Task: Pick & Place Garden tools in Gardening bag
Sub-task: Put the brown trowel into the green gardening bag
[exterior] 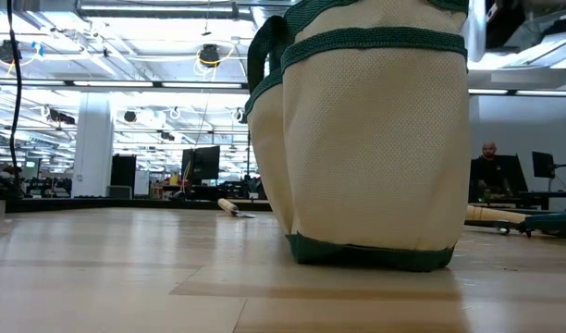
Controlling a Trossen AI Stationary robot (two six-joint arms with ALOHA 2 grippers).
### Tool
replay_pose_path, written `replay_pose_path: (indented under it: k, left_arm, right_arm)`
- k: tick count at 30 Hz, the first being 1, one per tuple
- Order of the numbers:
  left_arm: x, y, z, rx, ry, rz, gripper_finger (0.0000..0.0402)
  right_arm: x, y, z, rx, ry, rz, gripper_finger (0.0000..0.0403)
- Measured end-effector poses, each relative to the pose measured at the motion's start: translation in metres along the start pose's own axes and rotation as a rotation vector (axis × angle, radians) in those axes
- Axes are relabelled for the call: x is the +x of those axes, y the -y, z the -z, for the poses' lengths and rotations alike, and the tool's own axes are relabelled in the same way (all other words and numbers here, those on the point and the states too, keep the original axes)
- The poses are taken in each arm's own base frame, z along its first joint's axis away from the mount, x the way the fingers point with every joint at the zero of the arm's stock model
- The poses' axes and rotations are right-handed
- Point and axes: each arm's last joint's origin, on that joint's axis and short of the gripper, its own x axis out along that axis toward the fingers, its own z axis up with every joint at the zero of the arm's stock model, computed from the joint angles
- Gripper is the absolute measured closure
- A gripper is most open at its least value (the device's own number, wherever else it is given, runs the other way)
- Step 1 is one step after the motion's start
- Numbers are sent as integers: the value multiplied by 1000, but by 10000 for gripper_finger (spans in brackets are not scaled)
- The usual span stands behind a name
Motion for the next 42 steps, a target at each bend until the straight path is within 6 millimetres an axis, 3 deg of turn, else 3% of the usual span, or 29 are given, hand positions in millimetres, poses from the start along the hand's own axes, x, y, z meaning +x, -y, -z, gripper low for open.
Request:
replay_pose_path:
  k: [14, 27, 42]
  left_arm:
    - [0, 0, 0, -1, -9, 8, 188]
    - [2, 3, 5, -5, -16, 14, 188]
    - [2, 3, 5, -2, -15, 14, 188]
  right_arm:
    - [41, -35, 25, -132, -51, 43, 349]
    - [43, -32, 28, -251, -44, 149, 349]
    - [48, -32, 58, -229, -99, 177, 349]
